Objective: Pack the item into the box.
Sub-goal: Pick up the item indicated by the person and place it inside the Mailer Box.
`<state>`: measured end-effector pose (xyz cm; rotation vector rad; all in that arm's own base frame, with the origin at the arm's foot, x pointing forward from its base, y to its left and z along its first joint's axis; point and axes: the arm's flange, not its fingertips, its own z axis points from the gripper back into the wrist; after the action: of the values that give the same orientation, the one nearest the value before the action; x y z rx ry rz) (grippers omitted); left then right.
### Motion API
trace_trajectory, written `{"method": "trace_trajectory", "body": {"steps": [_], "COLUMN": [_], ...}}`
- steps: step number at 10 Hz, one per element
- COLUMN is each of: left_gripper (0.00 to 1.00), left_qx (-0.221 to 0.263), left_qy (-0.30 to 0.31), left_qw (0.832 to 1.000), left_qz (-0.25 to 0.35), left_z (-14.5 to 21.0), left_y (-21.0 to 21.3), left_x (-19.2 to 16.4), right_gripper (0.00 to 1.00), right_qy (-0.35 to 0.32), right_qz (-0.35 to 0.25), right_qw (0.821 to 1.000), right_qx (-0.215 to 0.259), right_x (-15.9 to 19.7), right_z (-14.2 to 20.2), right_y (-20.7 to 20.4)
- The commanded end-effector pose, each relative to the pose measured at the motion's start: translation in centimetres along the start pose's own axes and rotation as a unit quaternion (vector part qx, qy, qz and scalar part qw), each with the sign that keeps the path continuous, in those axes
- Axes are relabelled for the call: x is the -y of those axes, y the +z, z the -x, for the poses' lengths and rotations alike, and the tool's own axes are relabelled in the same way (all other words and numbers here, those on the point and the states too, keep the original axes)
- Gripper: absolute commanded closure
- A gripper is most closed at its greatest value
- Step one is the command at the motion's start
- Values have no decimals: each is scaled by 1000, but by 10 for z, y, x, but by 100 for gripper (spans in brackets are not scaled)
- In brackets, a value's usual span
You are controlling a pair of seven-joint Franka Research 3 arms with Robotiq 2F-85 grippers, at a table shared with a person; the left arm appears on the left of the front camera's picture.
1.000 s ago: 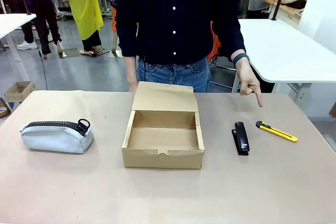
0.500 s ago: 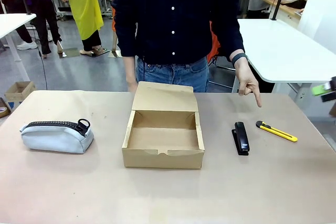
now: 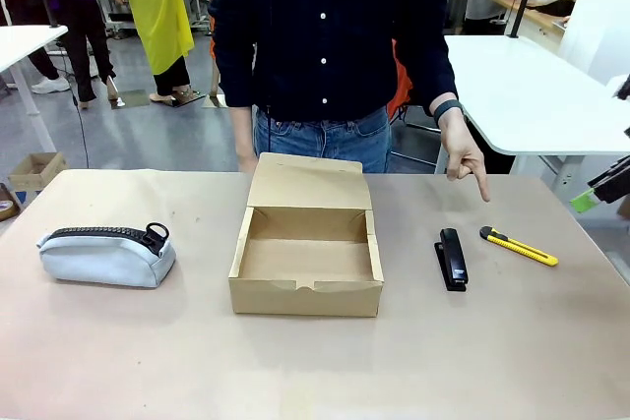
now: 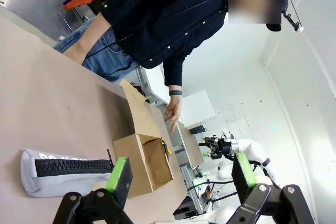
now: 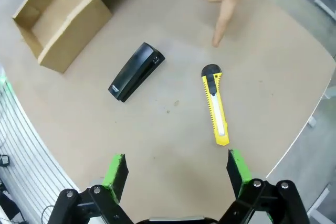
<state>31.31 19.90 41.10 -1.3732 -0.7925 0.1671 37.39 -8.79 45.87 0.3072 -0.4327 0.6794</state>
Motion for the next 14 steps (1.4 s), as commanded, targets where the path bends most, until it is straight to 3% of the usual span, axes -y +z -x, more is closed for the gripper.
{"method": "trace_trajectory", "body": {"steps": [1,4,6,9,11,14], "left_gripper": [0,0,0,0,0,0], "left_qx": [2,2,2,2,2,2], "left_qy": [-11,-11,-11,-11,-11,-11], "left_qw": [1000,1000,1000,1000,1000,1000], "left_qz": [9,9,9,9,9,9], "left_z": [0,0,0,0,0,0], "left_y": [1,1,1,1,1,1], "left_x": [1,1,1,1,1,1], "right_gripper": [0,0,0,0,0,0], "right_qy": [-17,-5,74,111,152,161], "right_qz": [-19,-13,3,53,27,47], "right_qw": [1000,1000,995,981,974,967], "right_qx": [2,5,-66,-148,-164,-192], "right_x": [-2,1,9,22,41,67], "right_z": [0,3,-38,-59,-58,-69], "right_y": [1,-1,-26,-65,-94,-142]}}
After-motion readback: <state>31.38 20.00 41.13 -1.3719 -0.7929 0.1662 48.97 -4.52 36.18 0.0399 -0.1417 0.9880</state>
